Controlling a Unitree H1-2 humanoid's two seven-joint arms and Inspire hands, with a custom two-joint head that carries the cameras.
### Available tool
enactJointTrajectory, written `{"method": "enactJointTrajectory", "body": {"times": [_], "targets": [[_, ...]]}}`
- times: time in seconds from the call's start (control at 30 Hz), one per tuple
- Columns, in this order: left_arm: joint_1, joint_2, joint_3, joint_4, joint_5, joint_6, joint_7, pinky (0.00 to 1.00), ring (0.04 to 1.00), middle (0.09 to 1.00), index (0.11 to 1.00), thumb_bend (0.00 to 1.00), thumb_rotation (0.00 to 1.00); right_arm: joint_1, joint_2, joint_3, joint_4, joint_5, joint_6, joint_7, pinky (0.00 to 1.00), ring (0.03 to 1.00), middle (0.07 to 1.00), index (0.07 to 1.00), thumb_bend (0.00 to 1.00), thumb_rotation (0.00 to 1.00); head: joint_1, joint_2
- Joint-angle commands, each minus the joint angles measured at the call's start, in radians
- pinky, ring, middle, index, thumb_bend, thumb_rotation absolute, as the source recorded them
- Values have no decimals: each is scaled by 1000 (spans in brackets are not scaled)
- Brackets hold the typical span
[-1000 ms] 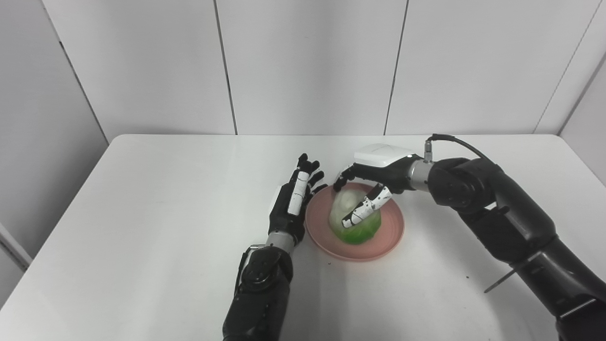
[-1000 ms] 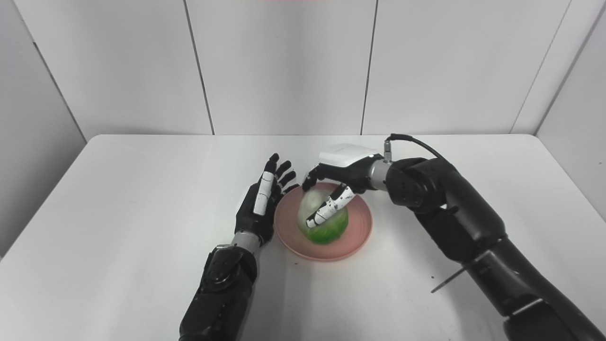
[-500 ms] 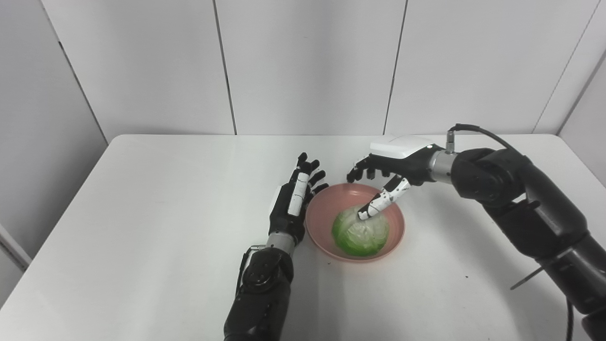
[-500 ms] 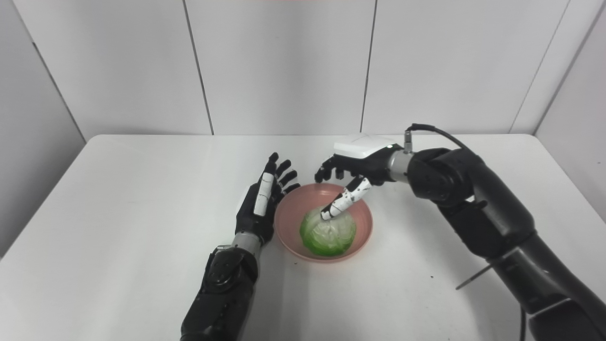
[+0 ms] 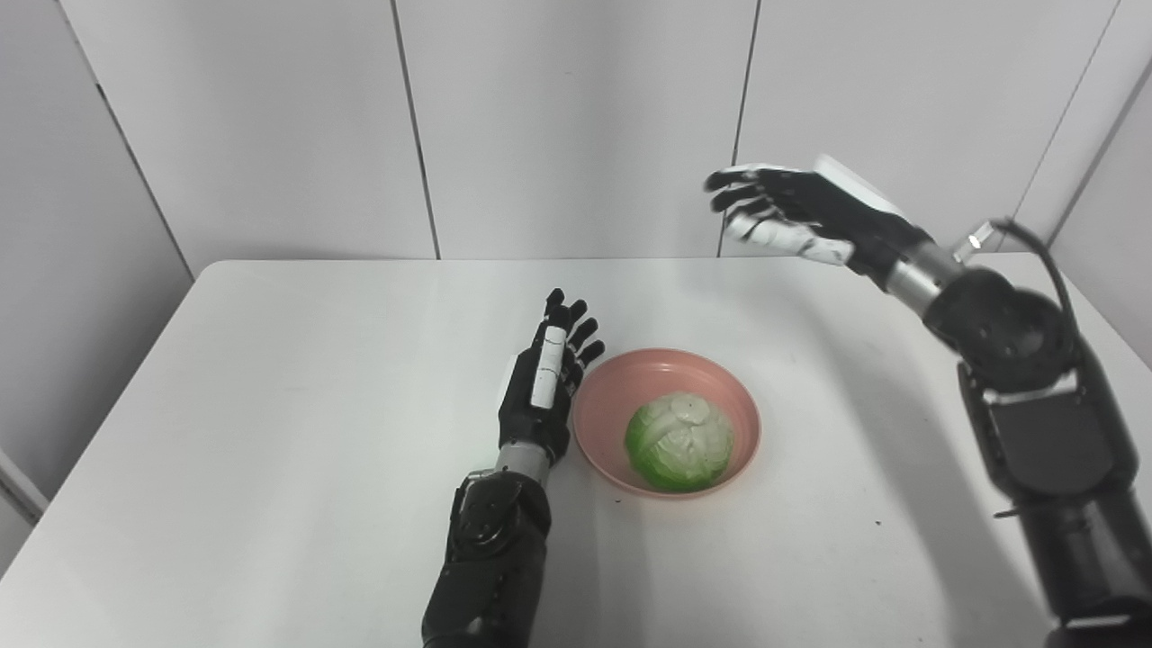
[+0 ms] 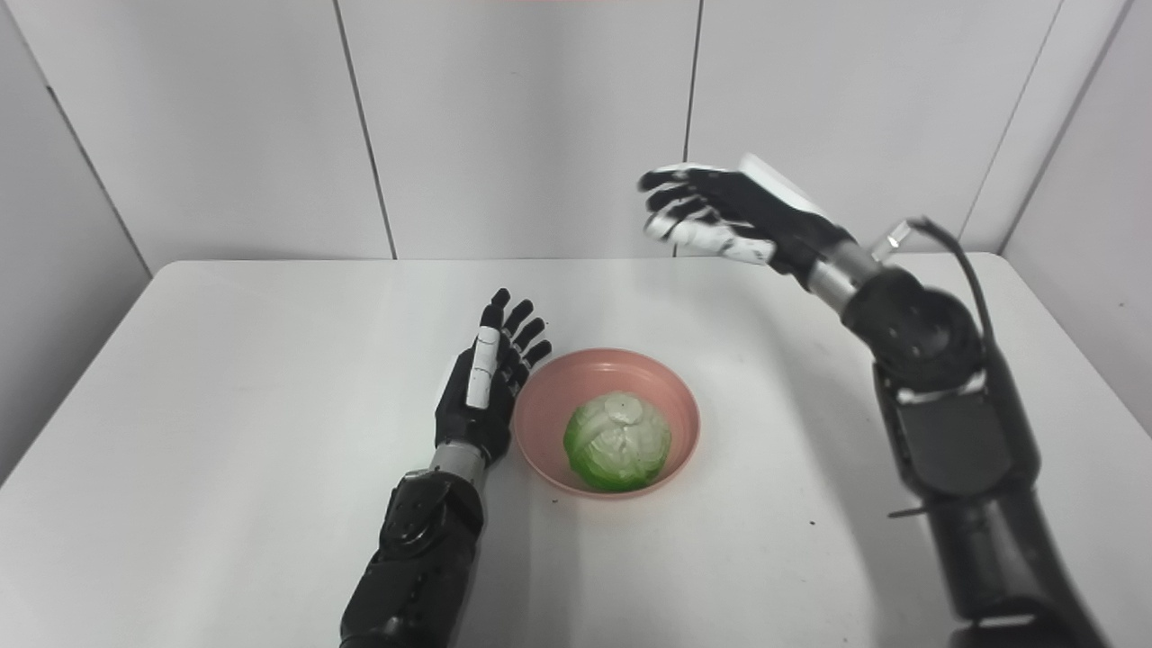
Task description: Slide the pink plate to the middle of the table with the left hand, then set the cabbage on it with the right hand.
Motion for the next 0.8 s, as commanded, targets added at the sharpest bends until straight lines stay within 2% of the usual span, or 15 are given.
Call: {"method": "enactJointTrajectory", "body": {"times": [0.0,0.1,0.17,0.23,0.3,0.33,0.43,0.5,0.57,0.63,0.77], "targets": [[-14,13,-7,-3,36,-22,33,883,924,941,988,970,837,-28,41,-66,-11,90,9,-84,703,763,832,852,910,949,2,-6],[-8,22,-22,-13,102,-51,89,899,921,927,979,934,862,15,120,-126,-2,148,-14,-178,734,792,867,868,912,926,0,-20],[-1,20,-28,-16,135,-67,124,949,931,916,965,906,868,35,145,-133,4,155,-38,-219,749,796,911,899,894,927,-1,-19],[7,17,-37,-21,165,-79,153,956,935,916,960,908,856,56,169,-139,21,176,-62,-251,760,801,922,905,894,920,-1,-15],[11,22,-53,-5,206,-101,183,983,948,926,939,924,829,77,193,-142,51,194,-90,-278,797,821,932,906,897,903,-2,-32],[12,24,-60,7,224,-115,196,988,949,928,930,933,819,85,201,-138,70,196,-109,-287,830,841,935,912,898,907,-1,-42],[15,26,-77,28,263,-146,229,974,938,927,920,943,795,100,197,-102,124,168,-158,-305,915,900,950,936,904,973,0,-35],[8,30,-94,41,304,-154,262,962,935,926,930,939,818,104,188,-76,153,133,-167,-332,924,903,941,931,899,988,-2,-25],[-3,35,-104,57,328,-161,283,974,942,926,941,928,847,116,192,-58,165,108,-167,-358,913,889,921,914,876,994,-4,-39],[-8,37,-107,74,327,-174,285,957,943,925,945,921,840,125,197,-46,175,105,-178,-370,904,875,912,907,879,996,-3,-61],[-13,40,-110,96,324,-197,284,871,911,908,944,883,815,148,207,-26,183,102,-195,-382,881,873,932,908,885,987,-7,-58]]}}
